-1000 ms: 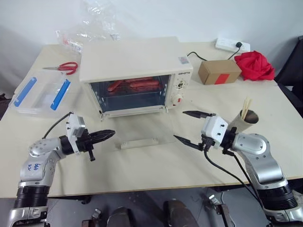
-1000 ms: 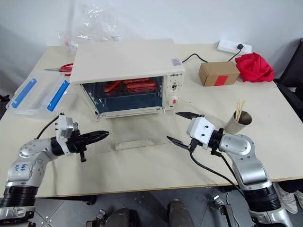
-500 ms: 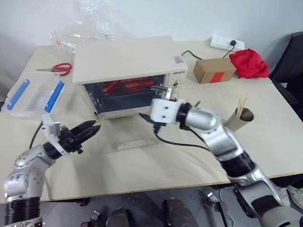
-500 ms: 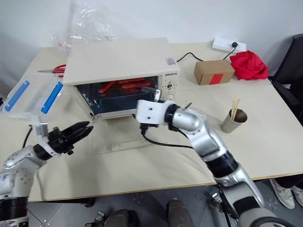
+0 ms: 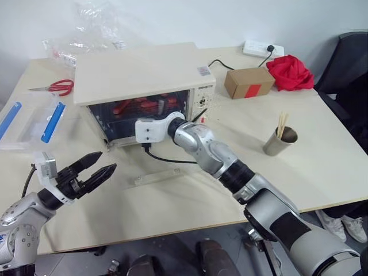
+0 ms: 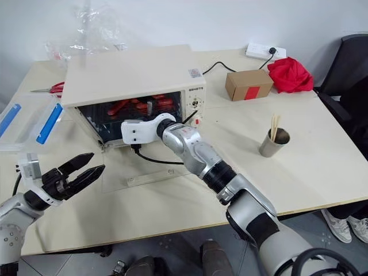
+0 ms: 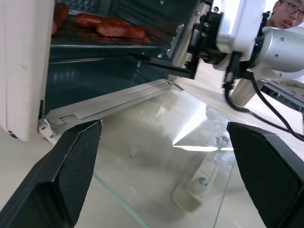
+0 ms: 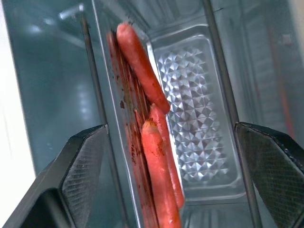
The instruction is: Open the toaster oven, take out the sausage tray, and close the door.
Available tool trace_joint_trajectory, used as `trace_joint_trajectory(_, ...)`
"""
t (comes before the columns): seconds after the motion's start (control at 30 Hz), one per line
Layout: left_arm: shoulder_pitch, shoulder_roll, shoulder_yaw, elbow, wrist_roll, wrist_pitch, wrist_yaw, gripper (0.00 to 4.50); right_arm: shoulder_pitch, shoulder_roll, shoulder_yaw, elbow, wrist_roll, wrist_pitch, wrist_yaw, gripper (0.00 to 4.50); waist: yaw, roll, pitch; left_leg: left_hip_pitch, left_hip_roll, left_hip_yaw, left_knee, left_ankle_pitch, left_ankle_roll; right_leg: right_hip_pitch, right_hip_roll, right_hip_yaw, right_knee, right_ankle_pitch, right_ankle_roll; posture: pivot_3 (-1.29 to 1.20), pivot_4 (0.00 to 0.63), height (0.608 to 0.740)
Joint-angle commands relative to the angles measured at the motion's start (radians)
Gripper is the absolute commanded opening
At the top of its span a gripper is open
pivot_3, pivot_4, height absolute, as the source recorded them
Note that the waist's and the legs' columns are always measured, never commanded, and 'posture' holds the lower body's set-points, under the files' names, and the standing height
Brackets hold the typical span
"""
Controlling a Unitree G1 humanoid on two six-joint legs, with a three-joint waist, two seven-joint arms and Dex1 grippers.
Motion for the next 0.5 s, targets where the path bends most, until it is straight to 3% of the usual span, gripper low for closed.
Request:
trace_joint_trajectory(0.03,0.002,-0.006,-0.001,-0.031,0.008,-0.03,0.004,4.48,-0.039,0.022,0.013,0.03,-0.048,0.019,-0.031,4.5,-0.009,0.0,0.0,-0.002,0.0,0.0,0.001,0.0,0.0,-0.001,0.0,0.0,0.0,0.0,0.0,0.0,0.15,0.74)
trace_joint_trajectory(0.2,-0.015,-0.003,-0.015,-0.012,0.013,-0.046,0.001,4.48,-0.052,0.011,0.042,0.063,-0.086,0.013,0.02,4.5,-0.032,0.0,0.0,-0.007,0.0,-0.003,0.002,0.0,0.0,-0.004,0.0,-0.004,0.003,0.0,0.0,0.0,0.15,0.74)
trace_joint_trajectory(0.27,-0.023,-0.003,-0.019,0.0,0.018,-0.053,-0.001,4.5,-0.048,0.009,0.047,0.062,-0.087,0.014,0.049,4.13,-0.036,0.0,0.0,-0.007,0.0,-0.004,0.001,0.0,0.0,-0.004,0.0,-0.005,0.003,0.0,0.0,0.0,0.15,0.74)
trace_joint_trajectory(0.4,-0.032,-0.008,-0.031,0.009,0.023,-0.063,-0.003,4.5,-0.059,0.019,0.04,0.088,-0.094,0.037,0.055,4.13,-0.046,0.0,0.0,-0.008,0.001,-0.005,0.001,0.0,0.0,-0.004,0.0,-0.006,0.004,0.0,0.0,0.0,0.15,0.74)
trace_joint_trajectory(0.5,-0.034,-0.009,-0.035,0.01,0.023,-0.064,-0.006,4.5,-0.071,0.017,0.04,0.107,-0.103,0.034,0.038,3.6,-0.055,0.0,0.0,-0.008,0.001,-0.005,0.001,0.0,0.0,-0.004,0.0,-0.006,0.004,0.0,0.0,0.0,0.15,0.74)
